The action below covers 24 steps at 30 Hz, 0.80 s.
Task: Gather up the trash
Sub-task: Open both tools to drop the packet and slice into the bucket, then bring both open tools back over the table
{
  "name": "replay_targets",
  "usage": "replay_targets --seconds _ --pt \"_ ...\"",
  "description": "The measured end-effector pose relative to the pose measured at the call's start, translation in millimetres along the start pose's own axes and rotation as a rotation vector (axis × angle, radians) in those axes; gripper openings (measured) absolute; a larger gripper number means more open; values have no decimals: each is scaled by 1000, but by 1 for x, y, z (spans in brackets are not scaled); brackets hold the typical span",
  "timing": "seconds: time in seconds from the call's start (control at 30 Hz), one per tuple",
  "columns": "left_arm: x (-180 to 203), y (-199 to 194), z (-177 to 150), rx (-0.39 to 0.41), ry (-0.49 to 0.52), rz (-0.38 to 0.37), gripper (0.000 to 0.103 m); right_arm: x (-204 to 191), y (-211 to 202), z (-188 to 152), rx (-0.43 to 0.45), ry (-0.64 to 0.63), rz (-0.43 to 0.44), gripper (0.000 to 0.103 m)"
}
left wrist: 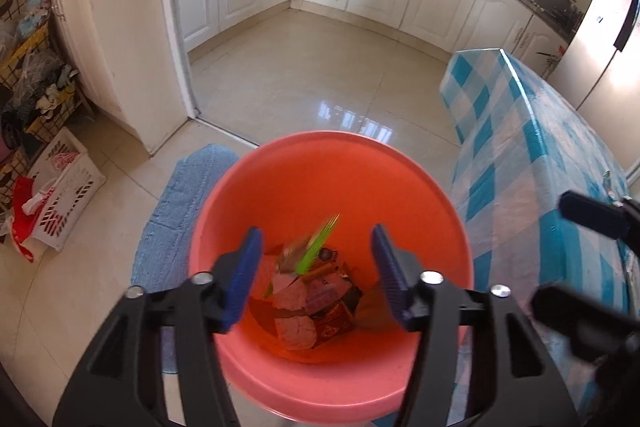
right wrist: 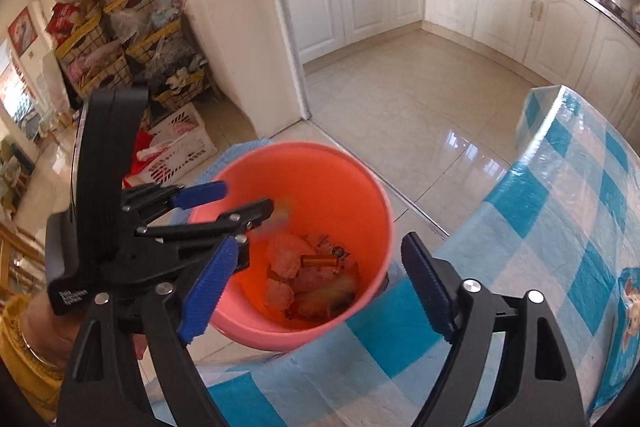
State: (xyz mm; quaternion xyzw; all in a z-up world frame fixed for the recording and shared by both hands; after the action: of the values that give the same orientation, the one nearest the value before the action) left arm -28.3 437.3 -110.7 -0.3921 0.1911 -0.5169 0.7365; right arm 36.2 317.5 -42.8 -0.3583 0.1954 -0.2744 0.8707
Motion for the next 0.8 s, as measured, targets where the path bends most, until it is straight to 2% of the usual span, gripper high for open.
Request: replay_targets --seconds 0.03,0.1,0.13,0.27,0.6,0.8 --pt "-1 -1 0 1 -3 0 66 4 -3 0 6 16 -6 84" --pt "-3 -3 1 3 -13 11 78 9 -10 -1 15 44 -13 85" --pt "-4 -5 1 7 -16 21 80 14 -16 -2 24 59 -26 88" --pt "-2 -10 0 2 -14 23 88 27 -37 -6 53 102 -58 89" --pt "-10 -29 2 2 -92 -1 89 64 -90 -33 105 255 -91 89" --pt "5 -45 -5 -7 -94 -55 89 76 -114 -52 134 303 -115 89"
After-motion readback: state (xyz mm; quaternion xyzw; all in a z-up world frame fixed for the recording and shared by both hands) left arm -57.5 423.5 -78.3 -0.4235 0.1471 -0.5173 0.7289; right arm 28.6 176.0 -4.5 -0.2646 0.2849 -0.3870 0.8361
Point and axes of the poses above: each gripper's, at about its wrist camera, not at the fingertips, and y roughly the way its jaws point, x to its right, z to its top, the point moved 10 cm from there along y, roughly the way its jaws point, and after that the axes turned 4 degrees about x, right-handed, at the moved point
